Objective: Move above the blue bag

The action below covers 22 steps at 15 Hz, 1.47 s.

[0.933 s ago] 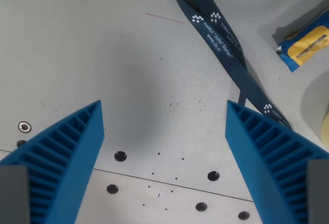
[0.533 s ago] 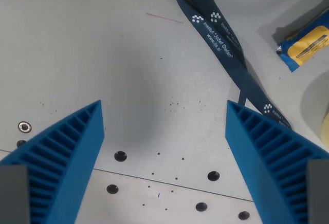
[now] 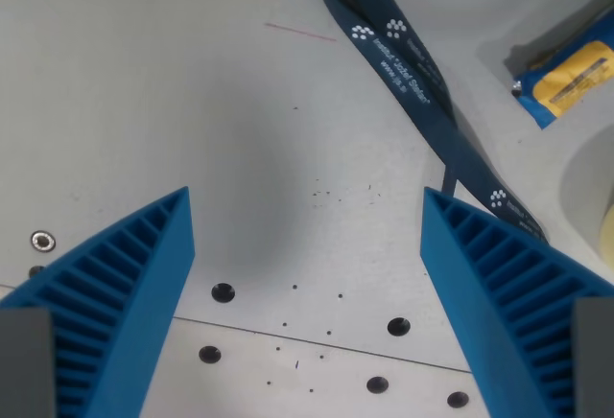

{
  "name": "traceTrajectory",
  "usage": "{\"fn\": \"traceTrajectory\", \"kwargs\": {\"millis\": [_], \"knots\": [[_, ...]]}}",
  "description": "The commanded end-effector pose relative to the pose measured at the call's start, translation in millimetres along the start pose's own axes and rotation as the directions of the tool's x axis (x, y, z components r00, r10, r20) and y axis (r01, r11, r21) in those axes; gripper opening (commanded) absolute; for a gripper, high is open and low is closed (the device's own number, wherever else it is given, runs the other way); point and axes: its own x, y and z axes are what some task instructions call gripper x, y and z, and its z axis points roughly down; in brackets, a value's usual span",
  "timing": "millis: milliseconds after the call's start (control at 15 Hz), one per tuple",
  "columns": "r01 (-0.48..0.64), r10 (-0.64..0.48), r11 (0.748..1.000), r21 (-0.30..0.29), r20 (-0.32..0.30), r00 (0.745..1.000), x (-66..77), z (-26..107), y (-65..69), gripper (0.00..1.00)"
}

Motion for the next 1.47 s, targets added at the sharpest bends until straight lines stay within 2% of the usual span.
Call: {"fn": "traceTrajectory", "kwargs": {"millis": [67,333,600,933,1467], "knots": [[-0.131,0.131,0.991,-0.007,-0.033,0.991,2.7,5.8,6.9,1.0],[-0.234,0.234,0.972,-0.006,-0.043,0.971,3.9,17.1,20.3,1.0],[-0.346,0.346,0.938,-0.001,-0.054,0.937,4.0,30.7,37.5,1.0],[-0.484,0.483,0.875,0.012,-0.067,0.873,4.2,51.3,63.3,1.0],[-0.658,0.659,0.752,0.041,-0.058,0.75,8.3,89.1,111.6,1.0]]}}
